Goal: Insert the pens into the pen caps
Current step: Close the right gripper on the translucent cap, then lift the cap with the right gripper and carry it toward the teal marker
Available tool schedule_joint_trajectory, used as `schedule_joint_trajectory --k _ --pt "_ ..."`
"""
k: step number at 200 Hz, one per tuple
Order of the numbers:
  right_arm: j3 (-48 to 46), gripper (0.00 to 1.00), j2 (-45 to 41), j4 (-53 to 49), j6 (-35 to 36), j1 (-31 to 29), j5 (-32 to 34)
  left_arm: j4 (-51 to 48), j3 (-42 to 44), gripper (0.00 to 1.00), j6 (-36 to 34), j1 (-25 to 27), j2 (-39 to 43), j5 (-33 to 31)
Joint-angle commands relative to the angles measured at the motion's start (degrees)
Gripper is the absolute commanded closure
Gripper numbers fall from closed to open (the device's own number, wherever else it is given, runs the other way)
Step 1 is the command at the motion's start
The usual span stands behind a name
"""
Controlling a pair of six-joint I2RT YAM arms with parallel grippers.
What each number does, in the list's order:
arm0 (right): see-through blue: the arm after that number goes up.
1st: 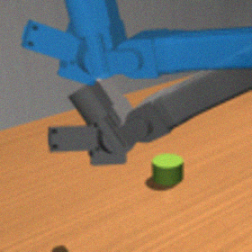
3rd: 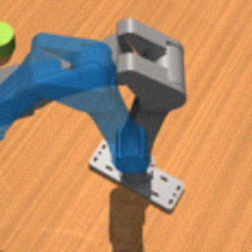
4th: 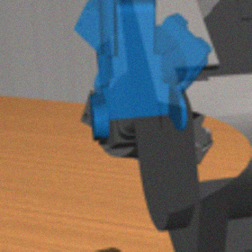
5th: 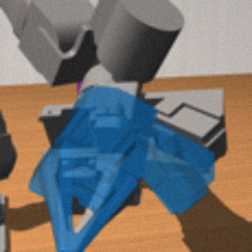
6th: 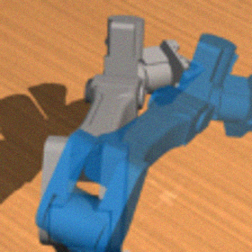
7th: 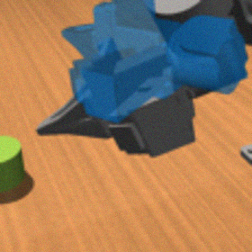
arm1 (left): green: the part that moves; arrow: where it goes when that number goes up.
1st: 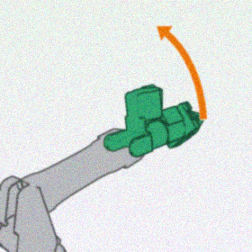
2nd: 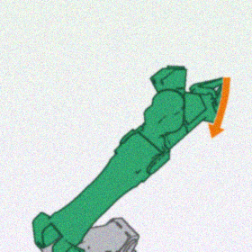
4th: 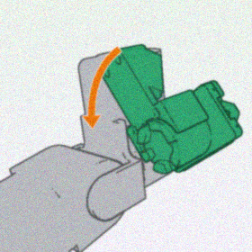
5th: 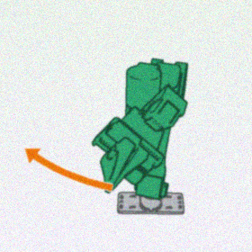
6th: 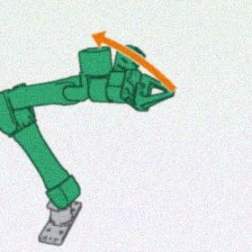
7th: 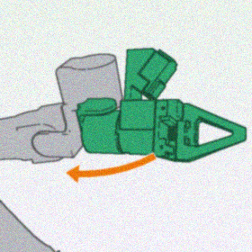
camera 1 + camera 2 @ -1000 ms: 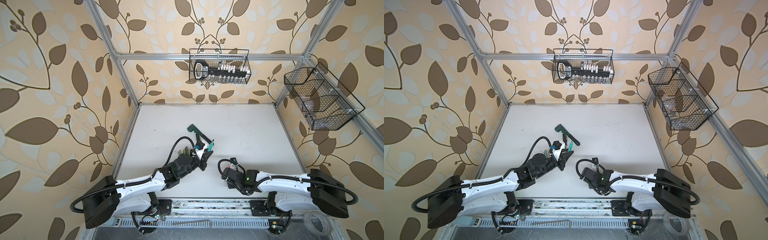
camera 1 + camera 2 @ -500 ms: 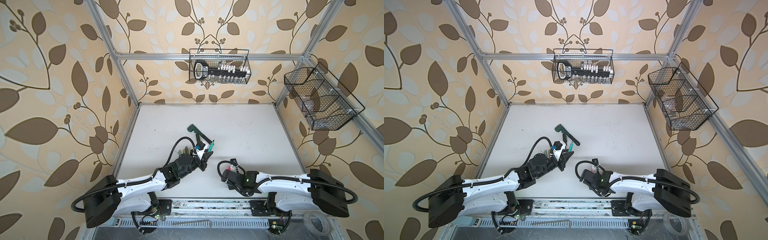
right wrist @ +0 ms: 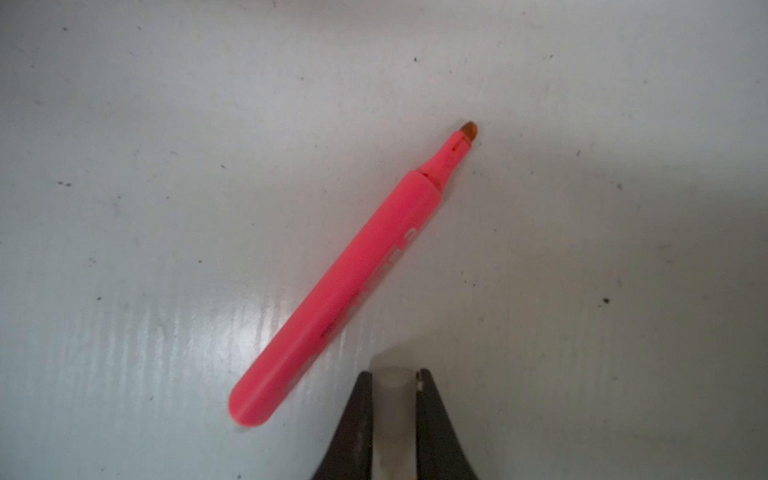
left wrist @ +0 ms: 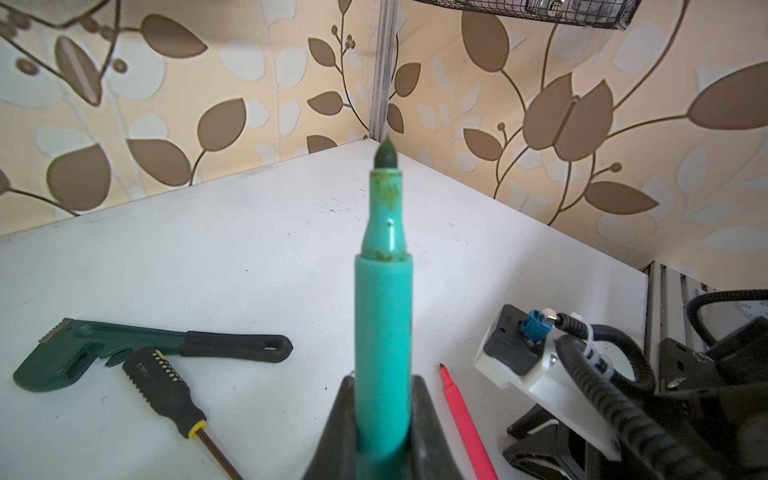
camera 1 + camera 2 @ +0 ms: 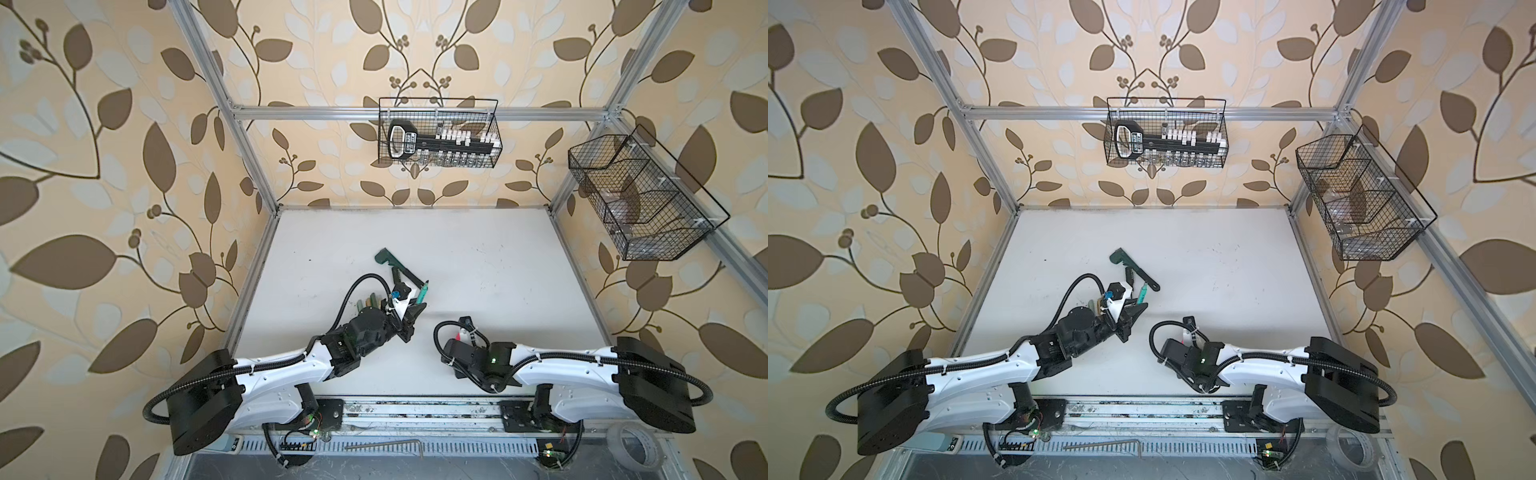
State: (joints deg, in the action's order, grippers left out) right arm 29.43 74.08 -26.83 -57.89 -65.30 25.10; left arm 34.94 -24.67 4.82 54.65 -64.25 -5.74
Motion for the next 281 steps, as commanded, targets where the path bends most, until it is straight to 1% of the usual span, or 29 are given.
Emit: schedule_joint_trajectory --k 1,29,48,77,104,129,144,153,167,185,196,212,231,254,281 --pt "-1.33 0.89 1.03 -2.24 -0.71 -0.4 -1.05 1.83 -2.41 1.0 0.01 -0.25 0.0 1.23" --pt "-1.91 0.91 -0.8 -1.78 -1.42 -0.36 -0.81 1.96 -2.36 1.0 0.0 -0.25 0.0 1.14" --pt "-2.36 0.92 -3.6 -1.67 -2.46 -0.36 0.21 3.09 -1.77 1.0 0.24 -0.25 0.08 0.54" --pt "-2.85 0.93 -9.37 -0.52 -4.69 -0.4 3.04 7.68 0.82 1.0 1.85 -0.25 0.92 -1.92" --pt "-4.3 0.96 -15.82 2.22 -6.88 -0.43 6.39 8.96 1.49 1.0 3.31 -0.25 0.92 -3.12" --pt "-5.66 0.98 -22.61 3.47 -8.38 -0.47 11.08 11.64 1.97 1.0 5.41 -0.27 -0.61 -4.17" --pt "-5.37 0.99 -26.58 3.36 -8.2 -0.47 14.09 10.09 0.73 1.0 7.15 -0.25 -1.89 -4.81" --pt "-4.87 0.99 -28.83 3.28 -7.98 -0.53 15.85 8.17 -0.5 1.0 9.46 -0.26 -2.59 -5.06" --pt "-4.24 0.99 -32.24 3.74 -6.97 -0.54 18.32 1.46 -3.2 1.0 12.36 -0.25 -2.4 -3.94" --pt "-3.36 1.0 -36.01 5.48 -4.59 -0.53 20.57 -5.36 -6.39 1.0 10.23 -0.25 -2.36 0.29" --pt "-2.76 1.0 -37.96 7.1 -2.76 -0.55 21.73 -5.35 -6.44 1.0 9.83 -0.25 -2.32 0.86" --pt "-1.8 1.0 -39.96 9.02 -0.32 -0.54 23.22 -2.83 -5.2 1.0 9.58 -0.25 -2.46 1.19" --pt "-0.77 1.0 -41.07 12.99 3.71 -0.53 24.01 -0.34 -4.58 1.0 7.39 -0.26 -3.75 4.33" --pt "1.32 1.0 -40.07 17.75 8.05 -0.53 23.7 -3.53 -7.72 1.0 4.69 0.06 -6.93 8.67" --pt "3.33 1.0 -37.57 22.57 11.88 -0.58 22.38 -3.33 -9.21 1.0 3.59 0.71 -9.95 12.04"
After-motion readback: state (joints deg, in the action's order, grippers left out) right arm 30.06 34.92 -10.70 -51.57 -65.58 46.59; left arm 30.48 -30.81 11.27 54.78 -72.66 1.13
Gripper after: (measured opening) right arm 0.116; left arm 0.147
